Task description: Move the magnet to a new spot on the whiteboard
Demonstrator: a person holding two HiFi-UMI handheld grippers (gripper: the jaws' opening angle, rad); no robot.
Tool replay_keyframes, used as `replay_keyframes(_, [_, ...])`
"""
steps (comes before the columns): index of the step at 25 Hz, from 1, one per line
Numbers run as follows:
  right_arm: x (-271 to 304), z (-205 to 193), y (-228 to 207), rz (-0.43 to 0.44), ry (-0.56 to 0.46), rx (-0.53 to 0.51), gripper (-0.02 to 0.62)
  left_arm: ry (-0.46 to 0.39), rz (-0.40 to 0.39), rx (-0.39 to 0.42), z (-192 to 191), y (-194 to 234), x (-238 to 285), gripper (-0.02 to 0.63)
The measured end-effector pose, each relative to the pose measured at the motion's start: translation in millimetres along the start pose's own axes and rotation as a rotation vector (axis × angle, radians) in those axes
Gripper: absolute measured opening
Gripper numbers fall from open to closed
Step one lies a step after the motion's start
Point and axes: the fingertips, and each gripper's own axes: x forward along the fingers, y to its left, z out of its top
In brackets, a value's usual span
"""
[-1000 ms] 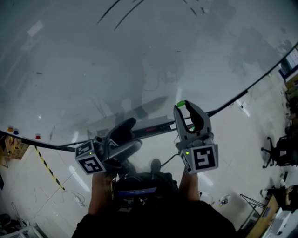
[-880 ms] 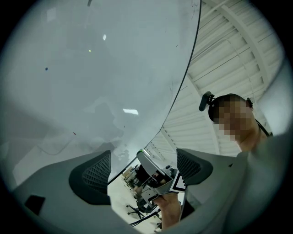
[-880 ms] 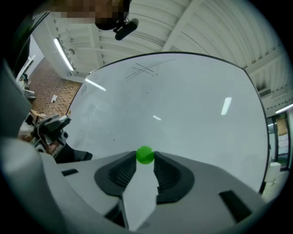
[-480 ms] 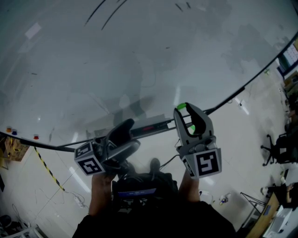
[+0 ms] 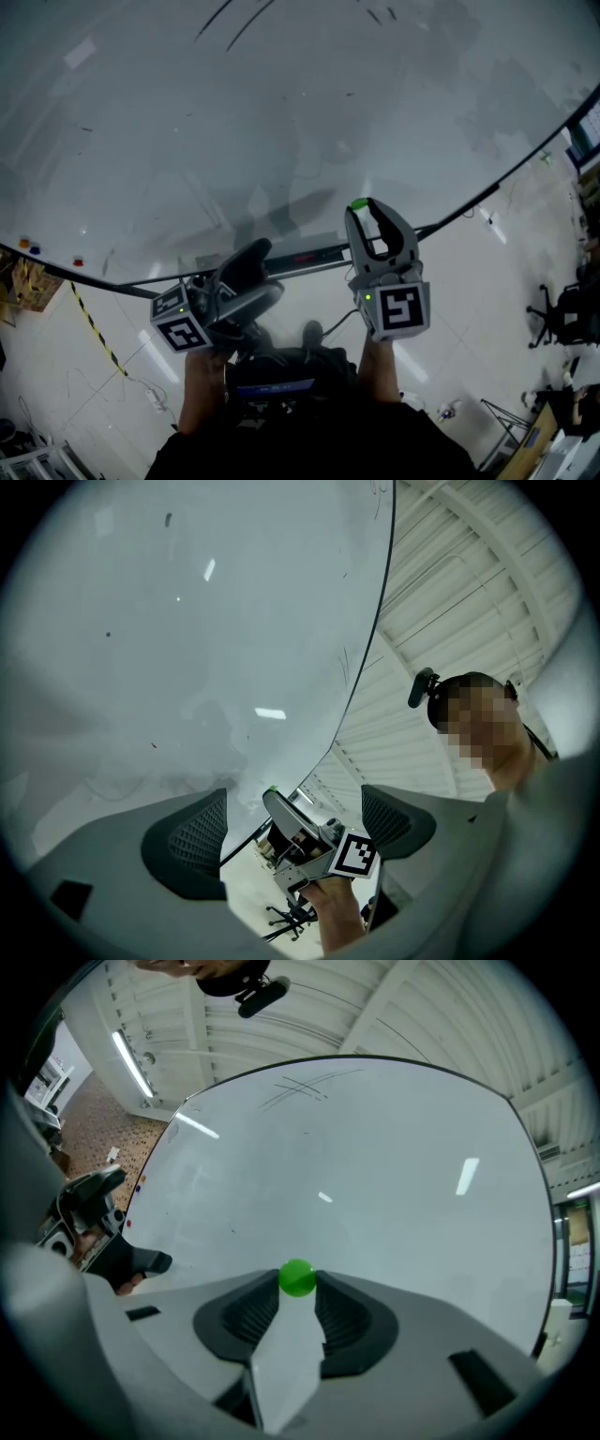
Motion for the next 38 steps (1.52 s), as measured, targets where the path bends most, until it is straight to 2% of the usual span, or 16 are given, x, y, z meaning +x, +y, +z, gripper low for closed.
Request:
replay_keyframes(18, [31,-5,9,-0.004,-0.002,-0.037,0.15,-0.057,0.045,0.058,13,-6,-17,0.442])
replay_keyframes(24, [31,-6,7,-0.004,0.003,-0.04,0.15,-0.049,0.047,0.112,14,-10,-15,0.442])
replay_keyframes(38, [34,-9,4,-0.032,0.018,-0.058,0.15,-0.041,0.043,0.094,13,-5,-12,0.442])
